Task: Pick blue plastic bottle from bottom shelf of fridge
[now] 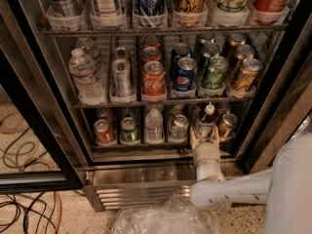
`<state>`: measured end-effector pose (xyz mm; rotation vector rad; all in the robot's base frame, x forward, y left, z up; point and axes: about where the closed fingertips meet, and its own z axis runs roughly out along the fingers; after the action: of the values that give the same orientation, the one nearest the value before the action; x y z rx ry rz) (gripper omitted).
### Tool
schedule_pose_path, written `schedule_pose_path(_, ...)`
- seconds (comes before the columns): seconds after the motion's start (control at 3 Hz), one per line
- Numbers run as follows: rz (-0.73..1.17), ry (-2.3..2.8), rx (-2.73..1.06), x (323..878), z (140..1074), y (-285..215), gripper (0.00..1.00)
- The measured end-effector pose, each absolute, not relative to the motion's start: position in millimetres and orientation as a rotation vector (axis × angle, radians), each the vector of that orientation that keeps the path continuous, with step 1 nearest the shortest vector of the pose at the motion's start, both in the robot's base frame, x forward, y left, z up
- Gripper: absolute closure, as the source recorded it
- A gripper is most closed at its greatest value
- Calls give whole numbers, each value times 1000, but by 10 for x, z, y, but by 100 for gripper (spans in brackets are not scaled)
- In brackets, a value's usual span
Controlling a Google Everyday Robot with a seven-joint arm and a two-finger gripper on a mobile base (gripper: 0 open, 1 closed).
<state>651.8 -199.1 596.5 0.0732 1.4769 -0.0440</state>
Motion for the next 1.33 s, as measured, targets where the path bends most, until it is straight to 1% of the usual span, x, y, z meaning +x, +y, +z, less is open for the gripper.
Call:
schedule_pose_path(0.33, -27, 1478, 73, 6638, 5968, -1967, 38)
schedule_pose_path(0.67, -15, 1499, 73, 6776, 5943, -1936, 39)
schedule_pose_path(1.0, -11, 1556, 88, 6792, 5890, -1868, 58)
schedule_pose_path(1.33, -14, 1561, 96, 6794, 5879, -1885, 81)
